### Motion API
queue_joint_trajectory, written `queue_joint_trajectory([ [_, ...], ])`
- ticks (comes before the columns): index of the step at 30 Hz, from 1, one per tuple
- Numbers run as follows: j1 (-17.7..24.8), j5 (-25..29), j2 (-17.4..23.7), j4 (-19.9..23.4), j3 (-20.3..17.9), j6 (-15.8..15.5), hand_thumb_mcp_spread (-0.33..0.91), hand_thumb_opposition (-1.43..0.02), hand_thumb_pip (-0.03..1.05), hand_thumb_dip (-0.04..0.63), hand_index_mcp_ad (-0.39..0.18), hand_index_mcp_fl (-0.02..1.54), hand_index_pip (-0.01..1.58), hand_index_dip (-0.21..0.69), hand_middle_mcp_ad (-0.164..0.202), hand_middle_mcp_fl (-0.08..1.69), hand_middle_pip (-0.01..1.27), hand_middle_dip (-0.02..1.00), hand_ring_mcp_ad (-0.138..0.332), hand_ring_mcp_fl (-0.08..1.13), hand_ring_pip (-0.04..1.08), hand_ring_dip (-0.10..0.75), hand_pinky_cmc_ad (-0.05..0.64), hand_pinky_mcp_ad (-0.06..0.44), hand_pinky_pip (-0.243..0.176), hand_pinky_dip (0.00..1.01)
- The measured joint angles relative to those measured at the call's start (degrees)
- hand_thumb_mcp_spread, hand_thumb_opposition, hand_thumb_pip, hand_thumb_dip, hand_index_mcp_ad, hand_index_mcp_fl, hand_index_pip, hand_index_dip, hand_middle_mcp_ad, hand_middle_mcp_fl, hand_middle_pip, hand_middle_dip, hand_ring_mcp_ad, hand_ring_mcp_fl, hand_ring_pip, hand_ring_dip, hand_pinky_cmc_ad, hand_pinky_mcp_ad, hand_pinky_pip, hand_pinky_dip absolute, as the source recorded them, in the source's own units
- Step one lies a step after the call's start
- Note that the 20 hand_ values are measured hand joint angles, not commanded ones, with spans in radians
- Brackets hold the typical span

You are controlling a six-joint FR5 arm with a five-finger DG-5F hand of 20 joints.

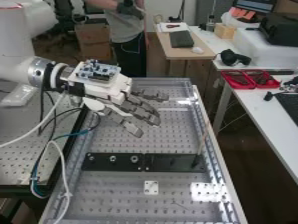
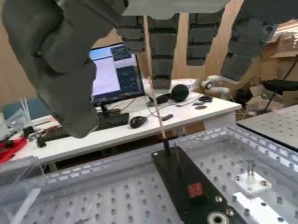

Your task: Grab the bearing and place it in the white container

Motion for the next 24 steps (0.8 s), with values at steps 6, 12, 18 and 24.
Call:
queue_joint_trajectory([
  [6, -1.2, -0.6, -1.8, 1.9, -1.1, 0.5, 0.33, -0.79, 0.80, 0.248, -0.023, 0.00, 0.07, -0.096, 0.077, 0.30, 0.13, 0.45, 0.164, 0.06, 0.10, 0.164, 0.407, 0.328, -0.089, 0.36],
  [12, -3.2, -3.0, -4.7, 4.3, -1.6, -0.3, 0.39, -0.81, 0.80, 0.284, -0.030, 0.00, 0.07, -0.120, 0.075, 0.27, 0.21, 0.51, 0.157, 0.10, 0.10, 0.225, 0.407, 0.325, -0.089, 0.30],
  [18, -5.3, -6.2, -7.0, 6.9, -1.8, -1.2, 0.39, -0.81, 0.80, 0.286, -0.051, 0.00, 0.08, -0.120, 0.075, 0.19, 0.41, 0.54, 0.147, 0.11, 0.10, 0.309, 0.394, 0.311, -0.089, 0.24],
  [24, -6.9, -8.2, -8.6, 9.1, -1.8, -1.7, 0.43, -0.82, 0.80, 0.300, -0.072, 0.00, 0.08, -0.120, 0.063, 0.10, 0.57, 0.59, 0.129, 0.11, 0.16, 0.396, 0.394, 0.309, -0.073, 0.21],
])
